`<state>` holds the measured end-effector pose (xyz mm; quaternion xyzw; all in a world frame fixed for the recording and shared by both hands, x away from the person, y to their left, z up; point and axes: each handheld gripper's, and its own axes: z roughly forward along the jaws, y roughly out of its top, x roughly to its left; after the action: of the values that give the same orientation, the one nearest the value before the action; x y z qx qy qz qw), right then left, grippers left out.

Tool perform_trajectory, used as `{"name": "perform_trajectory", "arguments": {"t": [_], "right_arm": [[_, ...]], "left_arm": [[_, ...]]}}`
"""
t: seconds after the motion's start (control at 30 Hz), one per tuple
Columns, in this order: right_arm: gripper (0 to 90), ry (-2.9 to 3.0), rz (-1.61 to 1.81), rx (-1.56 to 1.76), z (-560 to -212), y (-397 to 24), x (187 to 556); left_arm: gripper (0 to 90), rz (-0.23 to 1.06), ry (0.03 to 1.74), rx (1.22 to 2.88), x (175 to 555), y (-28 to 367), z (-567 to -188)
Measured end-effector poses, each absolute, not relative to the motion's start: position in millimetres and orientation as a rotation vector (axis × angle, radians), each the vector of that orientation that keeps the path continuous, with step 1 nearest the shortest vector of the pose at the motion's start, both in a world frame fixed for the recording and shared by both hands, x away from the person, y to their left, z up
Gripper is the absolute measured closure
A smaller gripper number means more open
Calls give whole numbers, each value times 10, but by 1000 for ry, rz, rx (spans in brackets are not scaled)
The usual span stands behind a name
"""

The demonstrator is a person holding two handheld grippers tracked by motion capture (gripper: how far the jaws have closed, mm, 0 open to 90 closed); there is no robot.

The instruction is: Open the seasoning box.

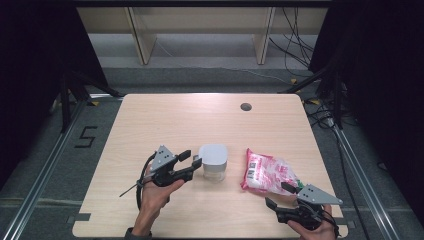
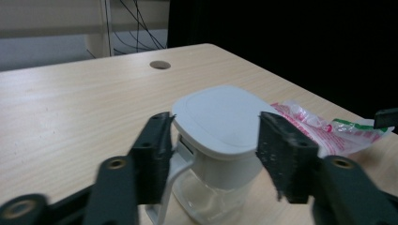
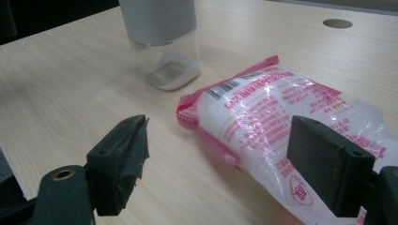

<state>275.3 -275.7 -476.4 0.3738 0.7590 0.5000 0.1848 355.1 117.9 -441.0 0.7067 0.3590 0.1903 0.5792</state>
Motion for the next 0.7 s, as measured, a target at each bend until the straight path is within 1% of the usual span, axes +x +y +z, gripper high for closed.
{"name": "perform_trajectory", "arguments": {"t": [0.1,0.13,0.17,0.2,0.23,0.27,0.3,0.33,0.37,0.4,0.47,0.6,0.7], "right_arm": [[217,2153,1405,1055,-4764,-2760,2752],[217,2148,1398,1044,-4763,-2763,2754],[217,2135,1404,1050,-4765,-2763,2752],[217,2135,1404,1050,-4765,-2763,2752],[217,2133,1401,1060,-4765,-2772,2755],[217,2133,1401,1060,-4765,-2772,2755],[218,2135,1401,1093,-4757,-2765,2737],[218,2123,1396,1068,-4770,-2768,2759],[218,2123,1396,1068,-4770,-2768,2759],[219,2140,1395,1087,-4760,-2760,2739],[221,2133,1397,1057,-4761,-2765,2756],[221,2148,1393,1051,-4764,-2748,2756],[221,2137,1395,1049,-4762,-2747,2767]], "left_arm": [[605,459,809,1673,3630,1139,-4393],[648,467,809,1674,3652,1123,-4393],[738,468,802,1678,3678,1109,-4396],[738,467,797,1682,3697,1098,-4401],[799,479,804,1689,3715,1090,-4408],[799,765,621,1801,3866,1230,-4347],[817,776,565,1840,3912,1254,-4345],[858,772,504,1868,3936,1262,-4357],[871,772,504,1868,3936,1262,-4357],[881,800,508,1872,3940,1275,-4361],[882,826,527,1867,3944,1289,-4363],[889,801,542,1845,3935,1258,-4378],[889,823,551,1865,3931,1238,-4391]]}}
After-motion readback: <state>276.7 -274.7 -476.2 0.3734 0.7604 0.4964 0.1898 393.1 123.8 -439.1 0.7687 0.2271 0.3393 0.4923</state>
